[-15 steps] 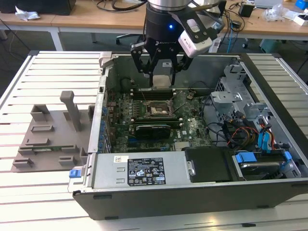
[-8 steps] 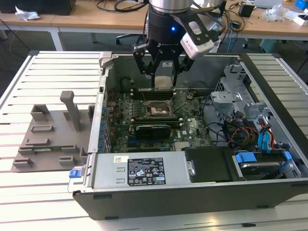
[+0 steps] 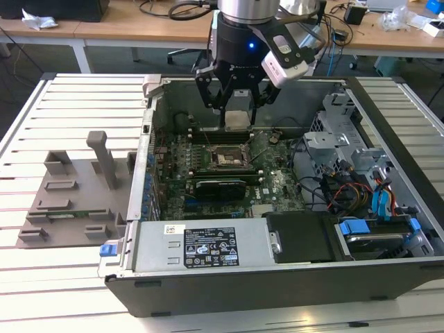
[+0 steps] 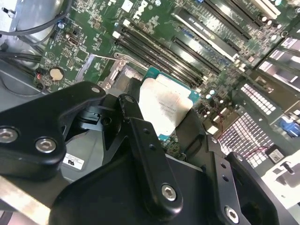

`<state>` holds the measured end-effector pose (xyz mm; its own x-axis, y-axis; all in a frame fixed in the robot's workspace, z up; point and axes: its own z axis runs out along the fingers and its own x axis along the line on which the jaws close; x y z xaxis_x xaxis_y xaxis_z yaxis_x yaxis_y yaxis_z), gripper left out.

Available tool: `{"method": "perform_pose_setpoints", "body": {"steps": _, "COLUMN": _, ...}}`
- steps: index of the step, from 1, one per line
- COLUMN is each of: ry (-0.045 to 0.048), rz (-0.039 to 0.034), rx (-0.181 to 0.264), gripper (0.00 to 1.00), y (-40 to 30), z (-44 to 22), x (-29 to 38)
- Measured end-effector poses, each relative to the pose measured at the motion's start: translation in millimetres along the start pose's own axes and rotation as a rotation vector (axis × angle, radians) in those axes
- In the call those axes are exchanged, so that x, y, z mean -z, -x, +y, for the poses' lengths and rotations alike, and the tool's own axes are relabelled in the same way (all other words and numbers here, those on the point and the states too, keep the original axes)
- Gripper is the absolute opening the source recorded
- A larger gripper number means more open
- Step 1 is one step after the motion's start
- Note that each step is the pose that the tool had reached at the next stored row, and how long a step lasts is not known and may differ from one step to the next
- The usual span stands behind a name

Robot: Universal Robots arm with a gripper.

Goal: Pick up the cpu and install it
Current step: 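Pick up the cpu and move it towards the insertion slot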

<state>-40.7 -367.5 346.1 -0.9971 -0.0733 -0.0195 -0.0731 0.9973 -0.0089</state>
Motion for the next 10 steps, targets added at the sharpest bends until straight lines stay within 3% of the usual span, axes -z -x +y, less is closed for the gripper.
{"method": "perform_pose_setpoints", "body": {"steps": 10, "ry": 0.0000, "rz": 0.0000, "rx": 0.000, "gripper": 0.55, "y": 0.2, "z": 2.5, "x": -7.3}}
